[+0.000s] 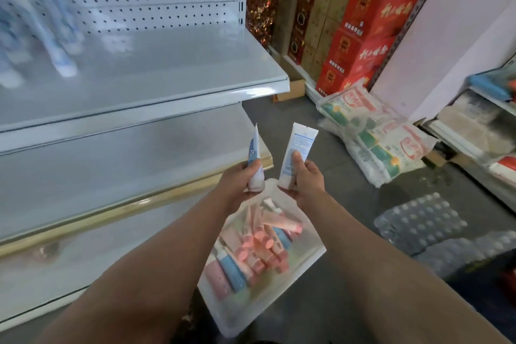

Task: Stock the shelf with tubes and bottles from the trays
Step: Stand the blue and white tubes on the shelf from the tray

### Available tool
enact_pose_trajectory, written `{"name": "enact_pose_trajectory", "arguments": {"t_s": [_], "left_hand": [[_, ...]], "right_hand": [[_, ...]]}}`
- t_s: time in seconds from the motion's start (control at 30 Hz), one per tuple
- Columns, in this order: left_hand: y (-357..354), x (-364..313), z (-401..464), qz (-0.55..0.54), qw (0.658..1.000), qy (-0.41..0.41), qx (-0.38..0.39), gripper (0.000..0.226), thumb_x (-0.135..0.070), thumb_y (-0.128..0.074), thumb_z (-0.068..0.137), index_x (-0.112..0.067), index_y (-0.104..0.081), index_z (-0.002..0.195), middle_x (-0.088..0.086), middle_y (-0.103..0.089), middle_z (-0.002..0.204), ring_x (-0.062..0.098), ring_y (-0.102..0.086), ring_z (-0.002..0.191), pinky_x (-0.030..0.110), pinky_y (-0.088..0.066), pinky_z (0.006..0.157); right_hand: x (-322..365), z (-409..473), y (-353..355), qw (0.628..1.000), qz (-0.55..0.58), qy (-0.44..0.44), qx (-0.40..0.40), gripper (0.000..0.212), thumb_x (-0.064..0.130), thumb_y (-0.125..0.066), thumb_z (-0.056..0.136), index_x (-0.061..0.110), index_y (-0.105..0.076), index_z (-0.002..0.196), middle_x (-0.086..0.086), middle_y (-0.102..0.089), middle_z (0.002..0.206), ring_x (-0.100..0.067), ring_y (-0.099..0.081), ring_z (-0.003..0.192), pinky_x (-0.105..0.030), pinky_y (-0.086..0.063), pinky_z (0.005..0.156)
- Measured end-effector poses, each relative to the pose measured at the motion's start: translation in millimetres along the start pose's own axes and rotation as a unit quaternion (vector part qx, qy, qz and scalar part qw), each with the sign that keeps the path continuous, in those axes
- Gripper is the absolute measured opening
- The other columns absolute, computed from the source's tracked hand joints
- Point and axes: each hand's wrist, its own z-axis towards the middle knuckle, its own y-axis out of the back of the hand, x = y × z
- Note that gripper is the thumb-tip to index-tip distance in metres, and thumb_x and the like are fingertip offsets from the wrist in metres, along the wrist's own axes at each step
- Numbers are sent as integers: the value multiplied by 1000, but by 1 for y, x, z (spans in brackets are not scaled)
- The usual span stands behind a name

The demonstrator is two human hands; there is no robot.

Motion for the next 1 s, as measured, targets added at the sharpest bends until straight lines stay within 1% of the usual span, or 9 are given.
{"name": "enact_pose_trajectory", "arguments": {"t_s": [0.07,0.13,0.27,0.4,0.47,0.57,0.73,0.87,1.0], "left_hand": [[2,-21,-12,-13,999,-35,0,31,-34,-65,95,-7,-64,112,10,-66,93,22,-65,79,41,-62,73],[7,-41,-21,-31,998,-63,6,28,-31,-60,99,-10,-63,117,12,-66,106,27,-67,92,53,-57,88],[27,-80,-35,-96,989,-107,22,31,-27,-57,100,-12,-57,127,17,-57,126,33,-61,109,49,-59,84],[49,-116,-45,-166,977,-134,4,23,-25,-61,98,-9,-58,115,15,-59,111,28,-60,98,43,-60,73],[64,-130,-50,-139,977,-160,-23,23,-23,-67,94,-13,-59,113,10,-59,105,22,-60,92,36,-58,67],[95,-146,-60,-66,974,-206,-70,36,-13,-70,92,-13,-54,124,8,-61,107,19,-61,89,31,-56,63],[161,-172,-79,-27,954,-267,-132,41,-10,-69,90,-23,-55,126,1,-58,108,15,-60,96,38,-60,83],[218,-184,-93,78,911,-319,-249,41,-19,-68,90,-29,-52,126,-6,-62,101,12,-59,87,24,-50,74],[272,-189,-102,129,877,-324,-330,37,-27,-72,87,-17,-52,115,1,-62,102,21,-59,90,31,-46,75]], "right_hand": [[12,-6,-11,1000,14,17,20,39,50,-74,86,14,-62,96,-8,-70,85,-28,-68,79,-62,-57,80],[25,-12,-25,998,19,42,38,38,49,-74,86,15,-61,95,-8,-70,86,-26,-69,76,-58,-59,77],[47,-26,-60,994,17,84,73,37,49,-69,90,15,-59,101,-7,-70,95,-23,-69,83,-46,-62,74],[62,-38,-100,989,29,99,107,35,49,-68,91,17,-60,104,-8,-69,104,-26,-67,98,-49,-61,81],[66,-47,-122,986,32,108,126,35,48,-67,91,18,-60,106,-8,-68,106,-25,-66,99,-49,-60,83],[69,-59,-159,981,34,117,149,33,46,-66,93,18,-60,109,-8,-66,110,-24,-64,101,-50,-58,88],[63,-78,-227,975,38,126,178,35,38,-71,92,12,-60,112,-10,-67,110,-23,-66,95,-50,-59,86],[53,-97,-280,968,41,133,209,35,13,-69,92,5,-57,124,-6,-63,104,-18,-64,85,-48,-59,88],[38,-113,-325,962,33,137,235,21,4,-69,88,10,-64,107,-7,-65,95,-24,-58,84,-38,-52,77]]}}
